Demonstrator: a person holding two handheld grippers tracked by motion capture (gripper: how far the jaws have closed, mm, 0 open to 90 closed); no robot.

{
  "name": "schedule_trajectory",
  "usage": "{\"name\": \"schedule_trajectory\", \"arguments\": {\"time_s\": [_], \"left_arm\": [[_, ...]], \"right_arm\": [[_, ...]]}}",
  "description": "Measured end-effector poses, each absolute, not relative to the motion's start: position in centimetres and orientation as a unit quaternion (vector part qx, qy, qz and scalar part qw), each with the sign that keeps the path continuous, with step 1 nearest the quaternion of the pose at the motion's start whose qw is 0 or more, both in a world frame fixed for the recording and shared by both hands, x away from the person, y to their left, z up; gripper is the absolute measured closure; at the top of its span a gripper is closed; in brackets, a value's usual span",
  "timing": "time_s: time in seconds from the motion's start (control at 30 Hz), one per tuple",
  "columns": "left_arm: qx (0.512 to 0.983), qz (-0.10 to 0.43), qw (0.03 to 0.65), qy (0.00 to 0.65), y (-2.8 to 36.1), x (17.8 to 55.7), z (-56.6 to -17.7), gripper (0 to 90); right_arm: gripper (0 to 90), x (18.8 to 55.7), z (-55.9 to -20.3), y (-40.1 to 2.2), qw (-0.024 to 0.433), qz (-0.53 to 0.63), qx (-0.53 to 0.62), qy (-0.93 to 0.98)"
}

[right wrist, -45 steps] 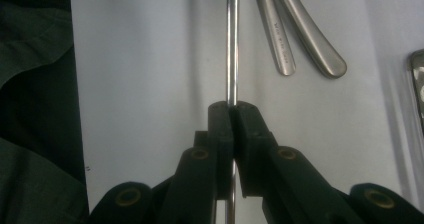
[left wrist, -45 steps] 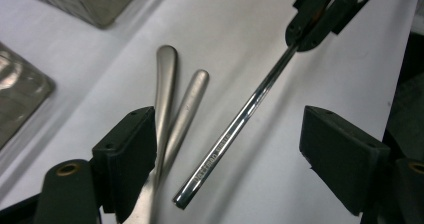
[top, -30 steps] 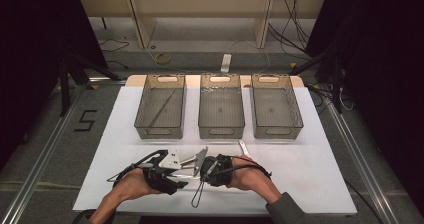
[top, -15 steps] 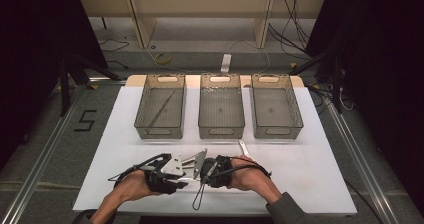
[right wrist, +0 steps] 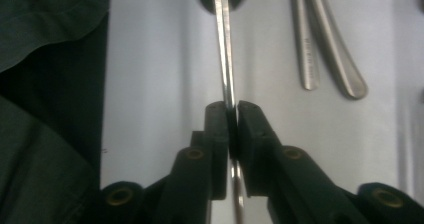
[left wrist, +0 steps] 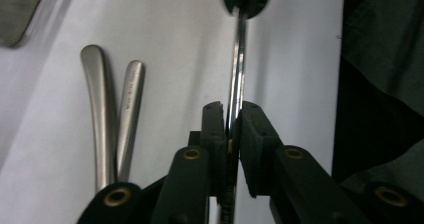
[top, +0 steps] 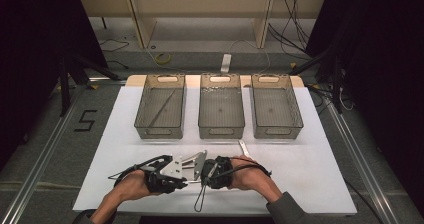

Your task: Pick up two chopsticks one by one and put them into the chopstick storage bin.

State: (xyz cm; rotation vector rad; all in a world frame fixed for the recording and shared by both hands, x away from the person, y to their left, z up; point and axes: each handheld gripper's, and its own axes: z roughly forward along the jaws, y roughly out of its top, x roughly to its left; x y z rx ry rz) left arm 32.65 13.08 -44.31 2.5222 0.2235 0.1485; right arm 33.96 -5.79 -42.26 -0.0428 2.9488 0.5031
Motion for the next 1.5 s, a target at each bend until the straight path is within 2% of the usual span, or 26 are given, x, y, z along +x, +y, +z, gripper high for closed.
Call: {"name": "schedule_trajectory", "arguments": {"time_s": [0.07, 0.2, 0.33, 0.5, 1.2, 1.5], "left_arm": [[0.947, 0.057, 0.304, 0.084, 13.1, 32.6, -44.2, 83.2], [0.945, 0.063, 0.305, 0.095, 13.5, 33.0, -44.1, 83.3], [0.941, 0.073, 0.307, 0.119, 13.9, 33.3, -44.0, 83.4], [0.933, 0.084, 0.316, 0.149, 14.3, 33.7, -43.8, 83.3], [0.895, 0.114, 0.355, 0.247, 15.9, 34.7, -42.9, 83.4], [0.880, 0.119, 0.364, 0.281, 16.5, 35.1, -42.7, 83.4]], "right_arm": [[79.3, 34.3, -42.0, -6.1, 0.067, 0.172, -0.001, 0.983], [62.4, 34.6, -41.1, -6.7, 0.079, 0.193, 0.022, 0.978], [52.6, 35.2, -40.4, -7.4, 0.071, 0.228, 0.060, 0.969], [41.4, 35.6, -39.5, -8.5, 0.088, 0.247, 0.104, 0.959], [33.8, 35.7, -39.8, -12.6, 0.104, 0.309, 0.185, 0.927], [31.4, 35.5, -41.2, -14.6, 0.112, 0.333, 0.234, 0.906]]}}
